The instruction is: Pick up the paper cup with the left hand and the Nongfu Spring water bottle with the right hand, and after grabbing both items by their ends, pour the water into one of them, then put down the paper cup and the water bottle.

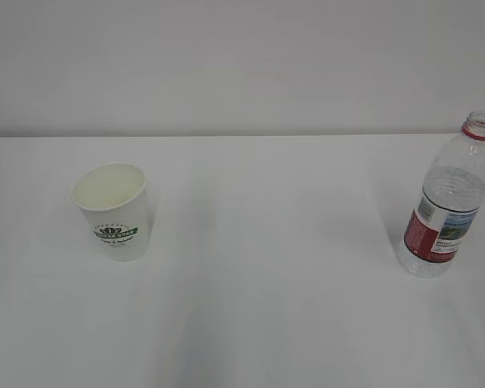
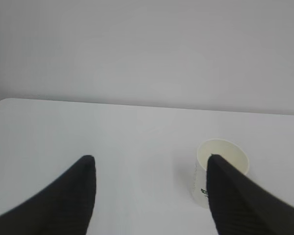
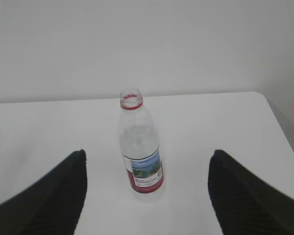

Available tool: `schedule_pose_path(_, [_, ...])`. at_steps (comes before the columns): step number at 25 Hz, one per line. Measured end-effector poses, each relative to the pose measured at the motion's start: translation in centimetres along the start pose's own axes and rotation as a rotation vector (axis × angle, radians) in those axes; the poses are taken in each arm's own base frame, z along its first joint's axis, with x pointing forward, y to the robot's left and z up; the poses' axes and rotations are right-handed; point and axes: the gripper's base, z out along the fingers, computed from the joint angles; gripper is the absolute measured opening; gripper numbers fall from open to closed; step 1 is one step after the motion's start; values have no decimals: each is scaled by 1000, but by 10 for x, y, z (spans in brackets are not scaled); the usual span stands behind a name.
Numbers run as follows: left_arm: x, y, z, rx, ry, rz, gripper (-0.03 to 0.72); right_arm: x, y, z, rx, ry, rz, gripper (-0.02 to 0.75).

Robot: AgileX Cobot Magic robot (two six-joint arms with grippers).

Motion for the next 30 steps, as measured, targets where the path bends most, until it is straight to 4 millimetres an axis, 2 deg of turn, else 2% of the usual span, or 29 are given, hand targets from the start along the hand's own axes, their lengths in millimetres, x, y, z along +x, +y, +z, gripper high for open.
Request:
schedule_pose_path(7, [-14, 2, 28, -27, -5, 26, 516, -14, 3, 12, -17, -31, 7, 582])
schedule_pose_path(13, [-27, 4, 48, -46, -82, 70, 516, -34, 5, 21, -19, -42, 4, 581])
schedule_pose_path(19, [-42, 4, 68, -49, -89, 75, 516, -51, 8, 36, -28, -110, -5, 581])
schedule_pose_path(23, [-53, 3, 75, -47, -106, 76, 516, -60, 10, 48, -39, -161, -7, 582])
schedule_pose_path(30, [-56, 3, 87, -49, -122, 84, 516, -75, 14, 70, -56, -271, -25, 582])
